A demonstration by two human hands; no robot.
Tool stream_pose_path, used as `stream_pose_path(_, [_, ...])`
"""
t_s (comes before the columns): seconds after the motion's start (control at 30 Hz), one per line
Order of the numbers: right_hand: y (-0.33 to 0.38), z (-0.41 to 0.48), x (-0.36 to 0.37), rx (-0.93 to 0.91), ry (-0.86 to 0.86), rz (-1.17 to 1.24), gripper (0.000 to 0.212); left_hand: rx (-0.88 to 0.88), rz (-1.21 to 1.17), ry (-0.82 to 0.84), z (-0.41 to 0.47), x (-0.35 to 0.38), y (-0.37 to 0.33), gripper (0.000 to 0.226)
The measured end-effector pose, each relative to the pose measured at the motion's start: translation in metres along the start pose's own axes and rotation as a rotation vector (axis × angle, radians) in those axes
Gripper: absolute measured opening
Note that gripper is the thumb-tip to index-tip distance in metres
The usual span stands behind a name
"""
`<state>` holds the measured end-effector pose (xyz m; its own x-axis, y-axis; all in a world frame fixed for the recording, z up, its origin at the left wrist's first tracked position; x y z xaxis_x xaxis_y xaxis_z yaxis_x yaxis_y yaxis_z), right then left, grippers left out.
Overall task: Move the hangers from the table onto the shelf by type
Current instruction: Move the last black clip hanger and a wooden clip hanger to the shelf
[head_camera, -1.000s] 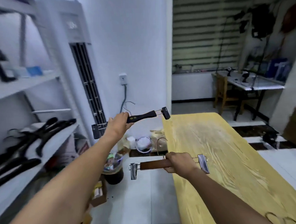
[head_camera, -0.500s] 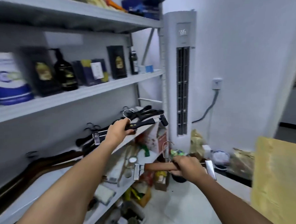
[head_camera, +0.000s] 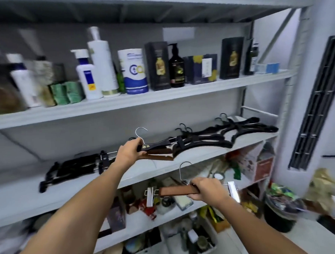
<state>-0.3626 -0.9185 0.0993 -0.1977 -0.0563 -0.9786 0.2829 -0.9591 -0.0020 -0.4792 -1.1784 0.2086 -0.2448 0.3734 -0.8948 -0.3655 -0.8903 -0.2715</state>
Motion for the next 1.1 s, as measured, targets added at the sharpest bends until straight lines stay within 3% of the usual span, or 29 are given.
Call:
stream_pose_path(0.43, [0.066, 0.084, -0.007, -0.095, -0.042, 0.051, 0.037, -0.237, 0.082, 0.054, -0.044, -0.028, 0.165, 0.027])
stream_pose_path(0.7, [0.138, 0.143, -0.001, -0.163, 0.003, 0.069, 0.031, -0.287, 0.031, 0.128, -0.064, -0.030, 0.262, 0.038])
stream_pose_path(1.1, [0.236, 0.231, 0.043, -0.207, 0.035, 0.081, 0.033, -0.284, -0.013, 0.177, -0.070, -0.015, 0.384, 0.026])
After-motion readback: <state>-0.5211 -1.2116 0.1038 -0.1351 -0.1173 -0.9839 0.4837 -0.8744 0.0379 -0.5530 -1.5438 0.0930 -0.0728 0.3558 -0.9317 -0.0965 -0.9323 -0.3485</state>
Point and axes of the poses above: each hand's wrist, its own z-axis towards the middle knuckle, its own x-axis out of the palm, y = z × x, the point moved 2 cm from there along z, towards the middle knuckle, and after that the axes turned 1 degree about y, right-handed, at the moved point
